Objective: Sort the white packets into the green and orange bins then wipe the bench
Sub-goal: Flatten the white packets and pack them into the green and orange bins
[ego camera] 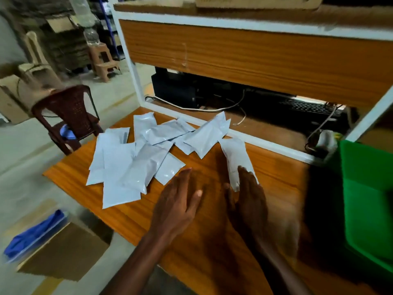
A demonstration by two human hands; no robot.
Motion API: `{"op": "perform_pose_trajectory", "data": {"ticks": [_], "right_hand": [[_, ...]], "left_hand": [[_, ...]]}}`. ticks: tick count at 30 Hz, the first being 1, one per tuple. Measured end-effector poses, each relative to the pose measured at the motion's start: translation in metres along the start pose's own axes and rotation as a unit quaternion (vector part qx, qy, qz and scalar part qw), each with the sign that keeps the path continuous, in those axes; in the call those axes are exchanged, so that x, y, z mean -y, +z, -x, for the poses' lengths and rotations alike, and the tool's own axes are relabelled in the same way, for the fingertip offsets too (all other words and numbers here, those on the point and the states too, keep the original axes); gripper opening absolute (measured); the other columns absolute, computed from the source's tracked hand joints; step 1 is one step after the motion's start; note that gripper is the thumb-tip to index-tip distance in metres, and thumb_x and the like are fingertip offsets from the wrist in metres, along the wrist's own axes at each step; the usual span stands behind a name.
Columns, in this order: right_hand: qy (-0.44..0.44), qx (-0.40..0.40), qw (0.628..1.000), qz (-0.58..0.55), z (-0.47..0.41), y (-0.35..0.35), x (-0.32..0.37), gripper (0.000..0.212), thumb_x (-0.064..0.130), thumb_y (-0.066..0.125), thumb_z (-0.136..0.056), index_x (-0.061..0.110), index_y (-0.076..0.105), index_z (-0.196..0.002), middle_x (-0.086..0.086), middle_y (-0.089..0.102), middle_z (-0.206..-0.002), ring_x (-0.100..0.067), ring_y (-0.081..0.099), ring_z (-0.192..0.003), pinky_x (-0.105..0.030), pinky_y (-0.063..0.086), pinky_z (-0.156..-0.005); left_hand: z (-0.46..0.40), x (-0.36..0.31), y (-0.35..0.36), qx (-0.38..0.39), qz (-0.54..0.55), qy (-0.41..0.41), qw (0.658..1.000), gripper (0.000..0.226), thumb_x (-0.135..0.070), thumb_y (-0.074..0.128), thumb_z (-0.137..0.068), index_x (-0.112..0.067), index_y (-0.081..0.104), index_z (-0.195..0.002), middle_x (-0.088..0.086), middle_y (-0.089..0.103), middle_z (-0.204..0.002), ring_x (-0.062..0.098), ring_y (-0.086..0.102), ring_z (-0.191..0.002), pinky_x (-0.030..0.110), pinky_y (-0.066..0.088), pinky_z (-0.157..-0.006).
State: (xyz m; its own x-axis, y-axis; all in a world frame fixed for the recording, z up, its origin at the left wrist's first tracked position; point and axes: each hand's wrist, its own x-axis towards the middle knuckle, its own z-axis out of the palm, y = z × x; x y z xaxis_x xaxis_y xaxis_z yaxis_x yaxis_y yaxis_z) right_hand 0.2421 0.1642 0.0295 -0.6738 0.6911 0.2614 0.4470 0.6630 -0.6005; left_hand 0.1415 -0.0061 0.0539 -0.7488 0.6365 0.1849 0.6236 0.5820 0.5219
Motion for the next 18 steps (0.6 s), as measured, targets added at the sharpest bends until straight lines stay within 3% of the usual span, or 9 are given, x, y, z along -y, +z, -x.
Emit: {"op": "perform_pose_trajectory", "data": {"ticks": [3,7,14,18], "right_hand": [[0.012,-0.008,0.999,0.029,-0.031,0.010,-0.001,0.068,0.061,0.032,-0.097,0.024,0.030,-0.154,-0.005,0.038,-0.158,-0.027,0.032,-0.148,-0.054,0.029,-0.119],[-0.004,0.019,0.993,0.115,-0.071,0.030,-0.007,0.068,0.063,0.023,-0.098,0.025,0.030,-0.155,-0.005,0.032,-0.162,-0.027,0.026,-0.150,-0.050,0.023,-0.121],[0.021,0.130,0.961,0.241,-0.143,0.039,-0.020,0.068,0.071,0.007,-0.096,0.040,0.013,-0.156,0.001,0.012,-0.168,-0.027,0.012,-0.154,-0.054,0.019,-0.122],[0.011,0.192,0.957,0.215,-0.160,0.040,-0.035,0.081,0.083,-0.002,-0.084,0.047,0.008,-0.156,0.005,0.004,-0.168,-0.025,0.006,-0.155,-0.053,0.018,-0.122]], "left_hand": [[-0.047,0.009,0.005,0.023,0.018,0.048,0.998,0.065,-0.065,0.027,-0.099,-0.037,0.013,-0.156,-0.008,0.021,-0.164,0.010,0.021,-0.149,0.027,0.019,-0.118],[-0.112,0.032,0.016,0.042,-0.009,0.107,0.993,0.064,-0.068,0.022,-0.099,-0.037,0.017,-0.154,-0.007,0.026,-0.162,0.014,0.026,-0.148,0.042,0.038,-0.114],[-0.234,0.062,0.045,0.099,-0.107,0.206,0.968,0.070,-0.067,0.019,-0.096,-0.031,0.024,-0.155,0.003,0.023,-0.163,0.029,0.023,-0.149,0.047,0.020,-0.119],[-0.291,0.060,0.062,0.138,-0.145,0.247,0.948,0.077,-0.069,0.007,-0.090,-0.031,0.029,-0.154,0.001,0.023,-0.164,0.029,0.020,-0.150,0.052,0.020,-0.119]]}}
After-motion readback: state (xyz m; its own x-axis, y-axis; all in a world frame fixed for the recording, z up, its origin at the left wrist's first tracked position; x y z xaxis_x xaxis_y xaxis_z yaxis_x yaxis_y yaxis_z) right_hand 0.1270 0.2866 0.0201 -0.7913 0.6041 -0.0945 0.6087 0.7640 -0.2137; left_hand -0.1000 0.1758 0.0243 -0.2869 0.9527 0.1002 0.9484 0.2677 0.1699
